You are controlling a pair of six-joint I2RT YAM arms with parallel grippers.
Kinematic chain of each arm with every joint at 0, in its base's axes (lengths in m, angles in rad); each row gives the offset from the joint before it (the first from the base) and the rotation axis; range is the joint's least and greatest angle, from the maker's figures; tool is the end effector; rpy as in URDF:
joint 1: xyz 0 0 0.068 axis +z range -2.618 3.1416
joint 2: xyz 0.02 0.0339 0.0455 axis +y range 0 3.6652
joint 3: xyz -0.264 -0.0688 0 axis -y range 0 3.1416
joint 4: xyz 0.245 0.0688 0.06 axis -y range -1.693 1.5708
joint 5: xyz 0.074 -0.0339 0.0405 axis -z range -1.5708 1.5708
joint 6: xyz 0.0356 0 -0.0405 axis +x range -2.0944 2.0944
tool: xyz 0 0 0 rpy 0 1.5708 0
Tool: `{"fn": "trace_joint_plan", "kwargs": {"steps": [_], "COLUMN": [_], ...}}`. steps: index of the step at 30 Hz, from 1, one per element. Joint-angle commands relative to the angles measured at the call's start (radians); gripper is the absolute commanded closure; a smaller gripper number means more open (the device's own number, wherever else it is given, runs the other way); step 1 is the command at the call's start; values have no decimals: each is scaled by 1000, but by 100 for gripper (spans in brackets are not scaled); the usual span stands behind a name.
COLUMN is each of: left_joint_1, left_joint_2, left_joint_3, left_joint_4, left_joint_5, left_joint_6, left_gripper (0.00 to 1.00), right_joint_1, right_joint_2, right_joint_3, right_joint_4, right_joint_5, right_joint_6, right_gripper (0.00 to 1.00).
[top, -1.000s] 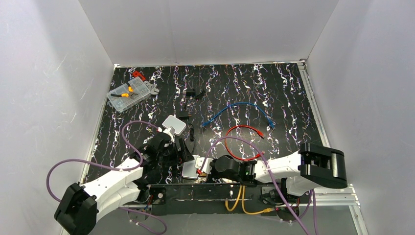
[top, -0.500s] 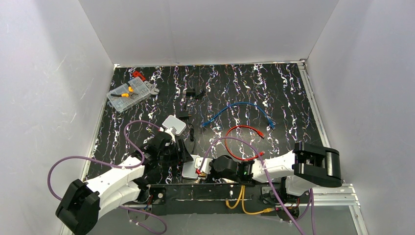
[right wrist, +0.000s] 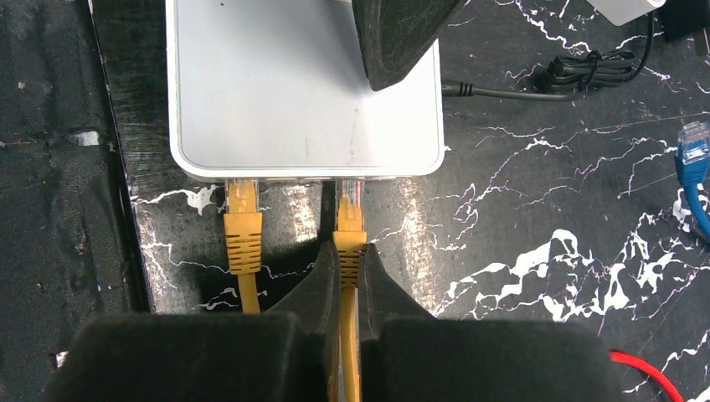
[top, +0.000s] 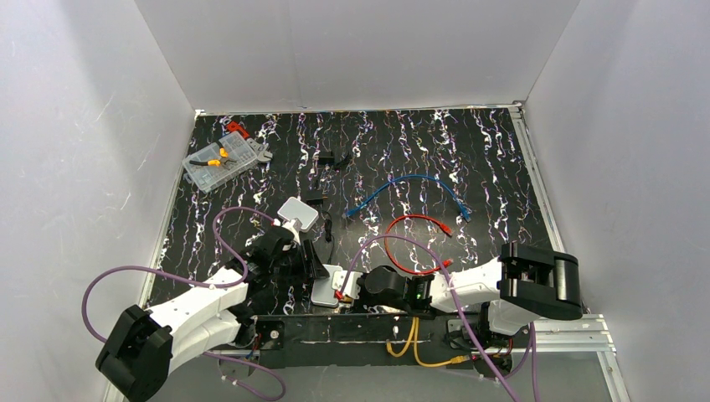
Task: Insert the plug into the switch port
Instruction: Insert the connector into the switch port.
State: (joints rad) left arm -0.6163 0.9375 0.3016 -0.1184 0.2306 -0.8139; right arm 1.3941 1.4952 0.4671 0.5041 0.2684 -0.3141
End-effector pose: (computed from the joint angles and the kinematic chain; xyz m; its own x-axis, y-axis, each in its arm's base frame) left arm 0.1387 -0.1082 0.1547 -0.8916 -0.2357 -0.3866 0.0735 0.7671 -0.6373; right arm 0.0571 0.2659 0.1437 0.1971 -0.5907 -0.7825 -0.8915 0.2240 -0.3937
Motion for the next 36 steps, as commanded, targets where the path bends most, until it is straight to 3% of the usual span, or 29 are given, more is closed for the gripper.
{"fn": "trace_joint_plan", "kwargs": {"steps": [1, 25, 36], "left_joint_1": [6, 6, 6], "left_joint_2": [0, 49, 46], "left_joint_3": [-21, -35, -36], "left_joint_4": [-14, 22, 14], "left_joint_5": [10, 56, 52], "left_joint_6": [10, 38, 42], "left_gripper": [50, 57, 53], "right_joint_1": [-3, -2, -3], "right_joint_2": [15, -11, -19], "right_joint_3": [21, 51, 71], "right_joint_4": [64, 79, 44], "right_joint_5": [-17, 13, 29], "right_joint_6": [1, -36, -46], "right_gripper": [99, 99, 99]}}
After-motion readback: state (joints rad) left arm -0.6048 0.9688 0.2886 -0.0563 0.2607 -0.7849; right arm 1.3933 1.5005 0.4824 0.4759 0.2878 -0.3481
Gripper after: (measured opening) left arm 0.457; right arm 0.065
